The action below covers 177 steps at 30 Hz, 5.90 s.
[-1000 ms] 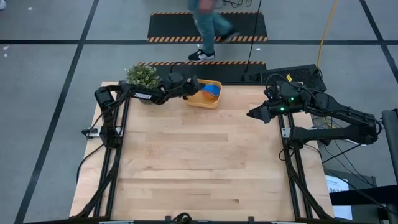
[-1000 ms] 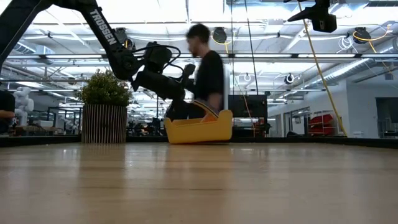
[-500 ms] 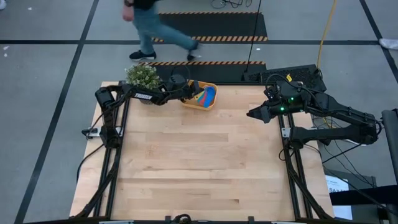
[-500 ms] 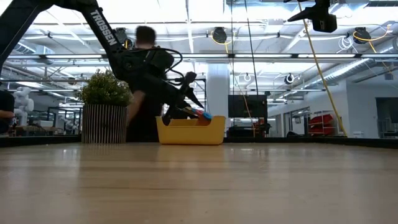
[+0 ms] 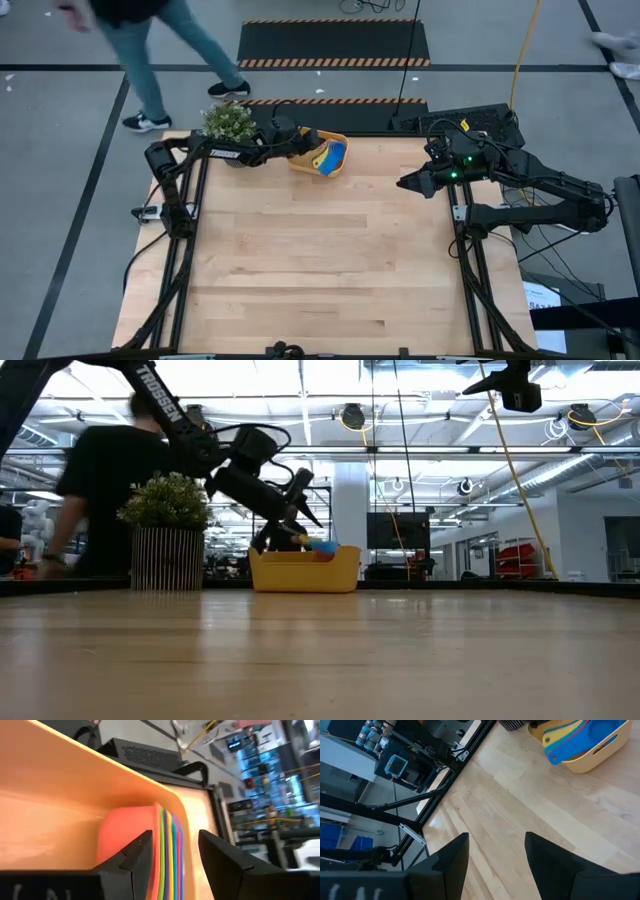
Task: Nest measuring cups in basket
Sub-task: Put the stacked measuring cups into the yellow bin
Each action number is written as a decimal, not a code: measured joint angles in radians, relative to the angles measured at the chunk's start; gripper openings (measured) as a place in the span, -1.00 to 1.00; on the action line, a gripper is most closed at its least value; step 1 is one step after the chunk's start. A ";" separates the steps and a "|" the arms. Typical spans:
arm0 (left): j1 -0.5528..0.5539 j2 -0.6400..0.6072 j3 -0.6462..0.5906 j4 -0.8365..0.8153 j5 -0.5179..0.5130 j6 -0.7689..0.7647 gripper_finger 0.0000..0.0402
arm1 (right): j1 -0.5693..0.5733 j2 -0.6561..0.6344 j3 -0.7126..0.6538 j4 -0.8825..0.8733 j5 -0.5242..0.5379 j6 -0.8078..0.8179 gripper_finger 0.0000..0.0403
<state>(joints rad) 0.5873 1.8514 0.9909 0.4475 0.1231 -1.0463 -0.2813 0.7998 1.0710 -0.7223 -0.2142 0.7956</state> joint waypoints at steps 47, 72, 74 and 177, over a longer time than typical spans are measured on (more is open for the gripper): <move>-0.609 -0.014 -0.001 -0.215 -0.548 0.548 -0.20 | 0.000 0.000 0.000 0.000 -0.008 -0.048 -0.08; -0.503 0.018 0.004 -0.281 -0.626 0.659 -0.20 | 0.000 -0.001 0.000 -0.001 -0.054 0.003 -0.08; -0.502 0.004 0.003 -0.334 -0.648 0.656 -0.20 | 0.000 -0.001 0.000 -0.001 -0.054 0.003 -0.08; -0.252 -0.020 0.003 -0.472 -0.613 0.644 -0.93 | 0.001 -0.001 0.000 -0.008 -0.131 -0.113 -0.78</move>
<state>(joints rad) 0.3357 1.8313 0.9939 -0.0248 -0.4894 -0.4024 -0.2806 0.7986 1.0712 -0.7307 -0.3454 0.6825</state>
